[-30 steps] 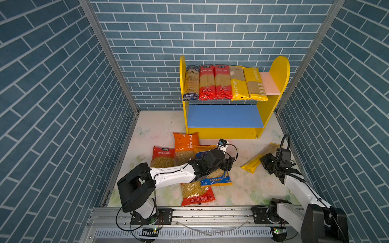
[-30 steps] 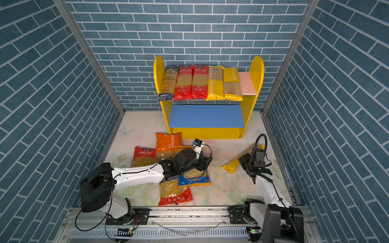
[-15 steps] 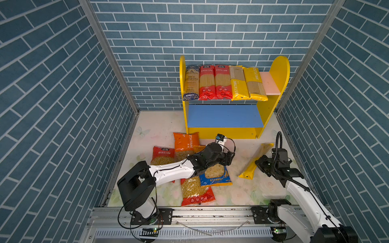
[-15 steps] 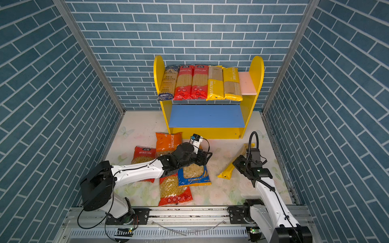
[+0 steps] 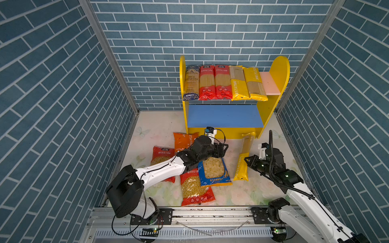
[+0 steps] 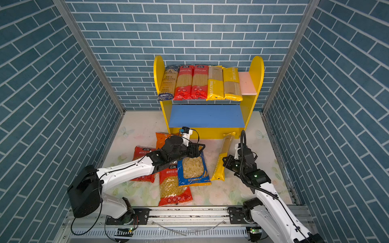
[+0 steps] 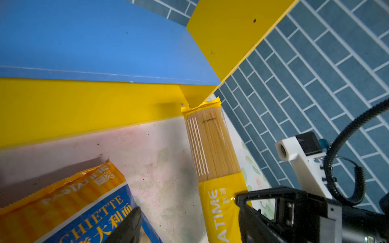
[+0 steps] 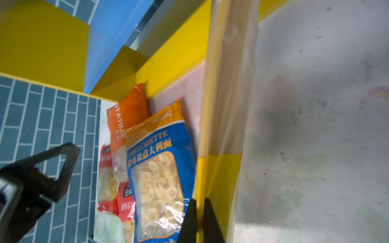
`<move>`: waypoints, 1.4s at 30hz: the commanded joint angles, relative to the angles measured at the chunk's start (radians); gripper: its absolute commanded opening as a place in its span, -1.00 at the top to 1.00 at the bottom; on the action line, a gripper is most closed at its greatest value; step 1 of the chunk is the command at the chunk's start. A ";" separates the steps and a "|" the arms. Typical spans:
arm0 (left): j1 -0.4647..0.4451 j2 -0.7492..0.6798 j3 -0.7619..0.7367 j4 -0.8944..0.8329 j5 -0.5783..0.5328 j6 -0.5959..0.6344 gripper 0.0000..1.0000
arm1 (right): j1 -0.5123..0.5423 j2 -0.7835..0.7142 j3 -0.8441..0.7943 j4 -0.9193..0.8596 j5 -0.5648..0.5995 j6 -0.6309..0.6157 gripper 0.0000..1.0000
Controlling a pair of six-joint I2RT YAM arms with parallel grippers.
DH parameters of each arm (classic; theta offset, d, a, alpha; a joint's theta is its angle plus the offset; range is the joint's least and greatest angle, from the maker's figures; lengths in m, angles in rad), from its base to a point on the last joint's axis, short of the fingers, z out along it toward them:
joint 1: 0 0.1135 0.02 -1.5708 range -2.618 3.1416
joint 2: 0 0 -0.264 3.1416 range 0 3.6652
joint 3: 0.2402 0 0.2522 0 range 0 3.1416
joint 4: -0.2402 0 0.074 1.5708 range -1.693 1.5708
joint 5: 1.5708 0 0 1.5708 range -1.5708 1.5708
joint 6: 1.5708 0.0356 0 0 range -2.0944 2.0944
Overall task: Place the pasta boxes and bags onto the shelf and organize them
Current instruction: 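Raise the yellow pack with the right gripper while the left reaches its top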
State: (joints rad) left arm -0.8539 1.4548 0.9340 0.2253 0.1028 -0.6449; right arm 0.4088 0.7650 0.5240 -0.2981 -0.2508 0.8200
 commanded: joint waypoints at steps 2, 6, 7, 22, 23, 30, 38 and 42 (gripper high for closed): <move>0.068 -0.050 -0.072 0.071 0.065 -0.051 -0.50 | 0.067 0.018 0.070 0.264 -0.046 -0.098 1.00; 0.119 -0.078 -0.139 0.145 0.114 -0.109 -0.53 | 0.112 0.068 0.109 0.315 -0.101 -0.143 1.00; 0.130 -0.093 -0.150 0.146 0.115 -0.105 -0.57 | 0.126 0.078 0.120 0.332 -0.113 -0.157 1.00; 0.230 -0.087 -0.227 0.485 0.266 -0.289 -0.83 | 0.239 0.176 0.221 0.704 -0.289 -0.211 1.00; 0.231 -0.089 -0.226 0.496 0.267 -0.293 -0.83 | 0.240 0.180 0.229 0.722 -0.303 -0.204 1.00; 0.230 -0.061 -0.226 0.659 0.304 -0.367 -0.79 | 0.253 0.225 0.251 0.878 -0.403 -0.098 1.00; 0.231 -0.048 -0.222 0.773 0.333 -0.388 -0.63 | 0.254 0.236 0.222 0.953 -0.453 -0.034 1.00; 0.230 -0.049 -0.225 0.807 0.347 -0.403 -0.39 | 0.253 0.235 0.200 0.963 -0.452 -0.017 1.00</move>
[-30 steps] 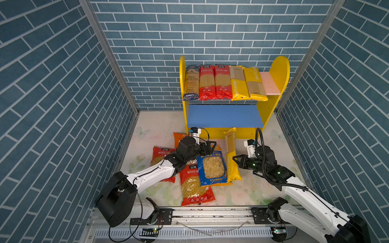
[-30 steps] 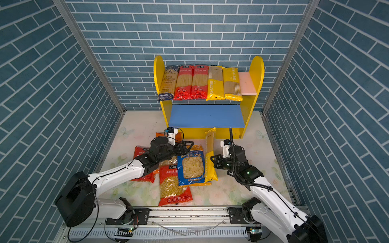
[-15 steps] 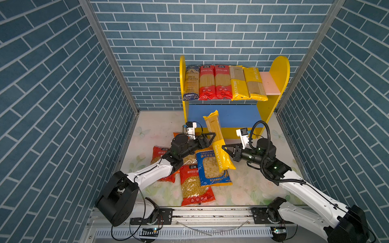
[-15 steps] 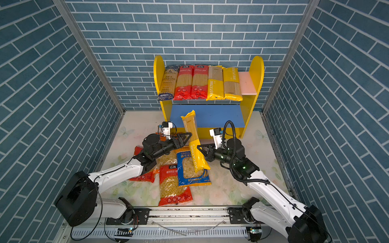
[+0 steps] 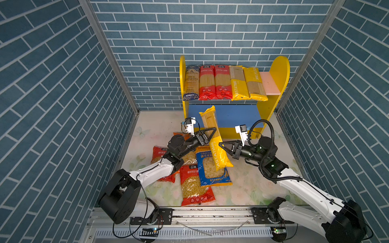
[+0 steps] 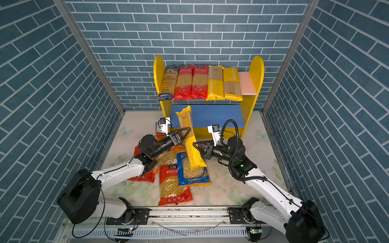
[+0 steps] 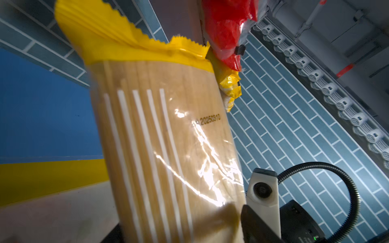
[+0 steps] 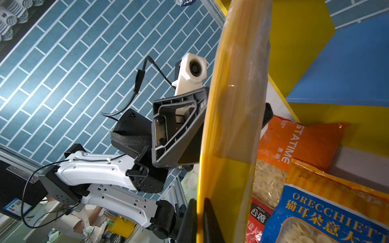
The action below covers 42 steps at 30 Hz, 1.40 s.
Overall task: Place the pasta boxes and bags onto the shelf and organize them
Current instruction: 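Raise the yellow pack with the right gripper while the left reaches its top, then grasp the pack's top with the left gripper while the right releases its base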
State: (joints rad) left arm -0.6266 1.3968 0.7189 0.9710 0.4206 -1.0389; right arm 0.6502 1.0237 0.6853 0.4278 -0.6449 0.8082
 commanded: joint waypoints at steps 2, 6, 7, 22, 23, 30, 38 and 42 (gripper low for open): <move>0.003 -0.001 -0.017 0.063 0.033 -0.010 -0.26 | 0.012 -0.021 0.028 0.236 -0.054 0.003 1.00; 0.002 -0.022 -0.029 0.068 0.048 -0.011 0.07 | 0.011 -0.007 0.011 0.231 -0.052 0.023 1.00; 0.004 -0.027 -0.044 0.072 0.052 -0.014 0.15 | 0.011 -0.005 0.007 0.221 -0.049 0.022 1.00; -0.006 -0.153 -0.141 -0.004 0.000 0.006 0.70 | 0.011 0.022 -0.013 0.018 -0.025 -0.062 0.51; -0.010 -0.172 -0.139 -0.028 -0.001 0.024 0.74 | 0.012 0.021 -0.016 0.015 -0.030 -0.068 0.48; -0.024 -0.338 -0.116 -0.198 -0.042 0.152 1.00 | 0.010 0.024 -0.058 0.094 -0.063 -0.065 0.31; -0.024 -0.388 0.127 -0.462 -0.072 0.318 1.00 | -0.010 -0.014 -0.079 0.076 -0.014 -0.061 0.07; -0.024 -0.342 0.257 -0.526 -0.078 0.389 1.00 | -0.021 -0.023 -0.073 0.102 -0.039 -0.016 -0.02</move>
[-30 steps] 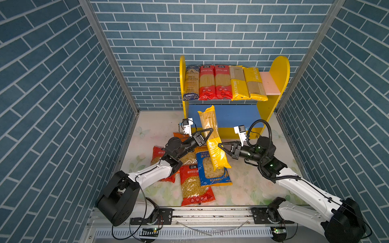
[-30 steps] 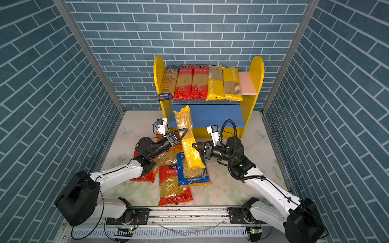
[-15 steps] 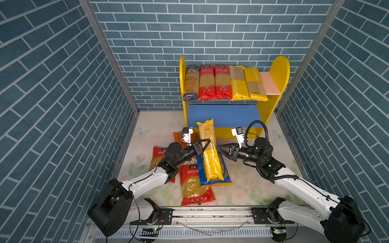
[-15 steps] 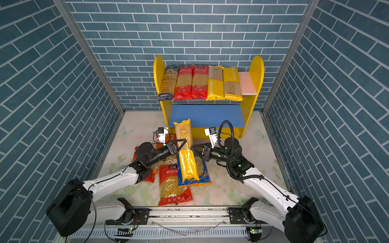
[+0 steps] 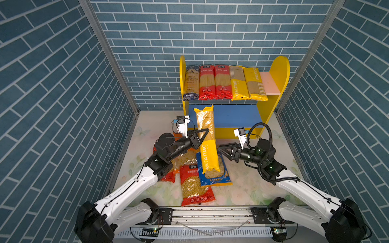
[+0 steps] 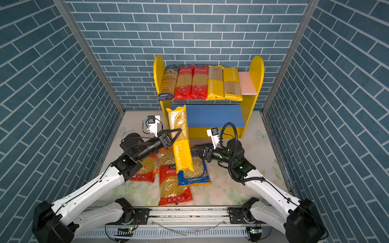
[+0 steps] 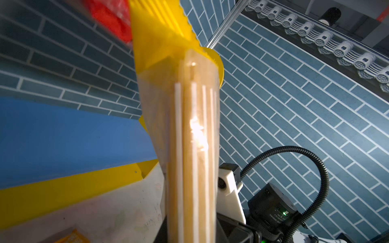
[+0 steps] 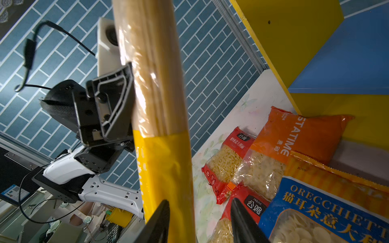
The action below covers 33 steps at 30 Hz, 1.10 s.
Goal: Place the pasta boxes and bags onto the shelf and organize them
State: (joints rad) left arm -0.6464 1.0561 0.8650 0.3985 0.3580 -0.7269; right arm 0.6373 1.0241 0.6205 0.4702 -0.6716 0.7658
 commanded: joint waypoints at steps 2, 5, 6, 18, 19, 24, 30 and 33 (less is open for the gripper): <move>-0.004 0.029 0.165 0.055 -0.007 0.080 1.00 | -0.013 -0.033 -0.008 0.060 -0.010 0.041 -0.08; -0.004 0.057 0.237 0.048 -0.013 0.105 1.00 | -0.028 -0.053 -0.013 0.057 0.000 0.067 -0.21; -0.004 0.063 0.262 0.035 -0.024 0.123 1.00 | -0.033 -0.057 -0.012 0.062 0.000 0.081 -0.27; -0.004 0.148 0.358 0.098 -0.281 0.166 1.00 | -0.062 0.007 -0.108 0.404 0.111 0.324 -0.66; -0.005 0.155 0.364 0.102 -0.286 0.164 1.00 | -0.068 -0.005 -0.112 0.396 0.125 0.323 -0.67; -0.005 0.186 0.382 0.120 -0.302 0.167 1.00 | -0.103 -0.078 -0.130 0.296 0.175 0.304 -0.73; -0.005 0.218 0.388 0.188 -0.331 0.146 1.00 | -0.088 -0.081 -0.110 0.258 0.166 0.302 -0.98; -0.005 0.237 0.402 0.220 -0.325 0.124 1.00 | -0.055 -0.070 -0.102 0.250 0.183 0.273 -0.98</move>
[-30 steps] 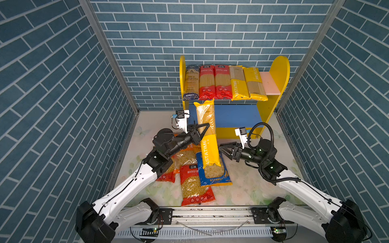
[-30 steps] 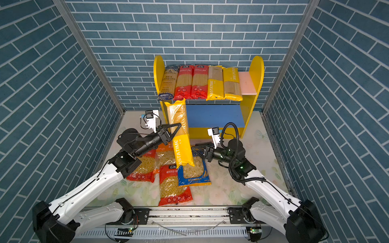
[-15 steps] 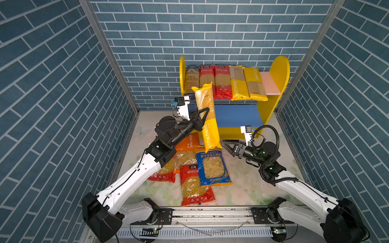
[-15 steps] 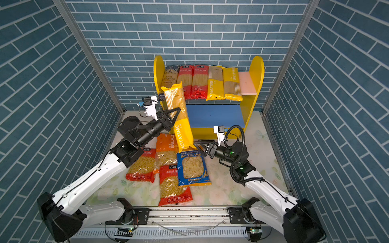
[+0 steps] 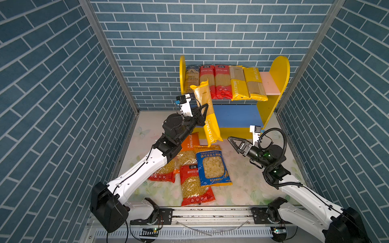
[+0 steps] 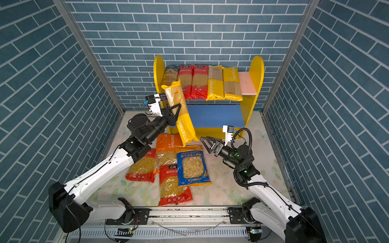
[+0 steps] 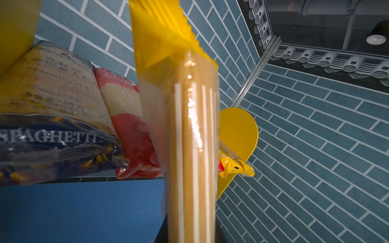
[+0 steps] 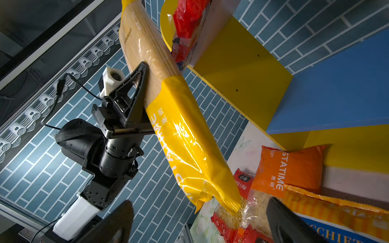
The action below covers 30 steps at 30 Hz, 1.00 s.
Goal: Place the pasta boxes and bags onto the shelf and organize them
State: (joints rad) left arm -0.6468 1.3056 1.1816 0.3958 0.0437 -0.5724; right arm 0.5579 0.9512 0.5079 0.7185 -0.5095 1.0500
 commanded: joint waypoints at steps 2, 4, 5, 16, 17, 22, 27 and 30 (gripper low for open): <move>-0.008 -0.002 0.091 0.242 -0.007 -0.045 1.00 | 0.046 0.017 0.020 -0.008 0.029 -0.028 -0.97; -0.014 0.004 0.093 0.254 -0.008 -0.059 1.00 | 0.062 0.039 0.015 0.028 0.044 -0.024 -0.93; -0.017 0.006 0.093 0.261 -0.010 -0.065 1.00 | 0.070 0.055 0.018 0.054 0.046 -0.022 -0.91; -0.049 0.051 0.075 0.348 -0.048 -0.154 1.00 | 0.100 0.217 0.091 0.313 0.104 0.020 -0.77; -0.051 0.054 0.076 0.345 -0.048 -0.156 1.00 | 0.100 0.226 0.103 0.326 0.103 0.021 -0.75; -0.056 0.067 0.084 0.344 -0.044 -0.163 1.00 | 0.100 0.236 0.129 0.337 0.131 0.009 -0.66; -0.061 0.069 0.085 0.335 -0.045 -0.162 1.00 | 0.099 0.250 0.126 0.374 0.185 0.020 -0.47; -0.063 0.069 0.084 0.334 -0.045 -0.164 1.00 | 0.101 0.259 0.121 0.409 0.206 0.036 -0.28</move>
State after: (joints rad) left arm -0.7029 1.3922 1.2079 0.5739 0.0006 -0.7235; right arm 0.6544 1.2049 0.6025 1.0279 -0.3435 1.0554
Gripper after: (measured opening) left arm 0.222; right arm 0.659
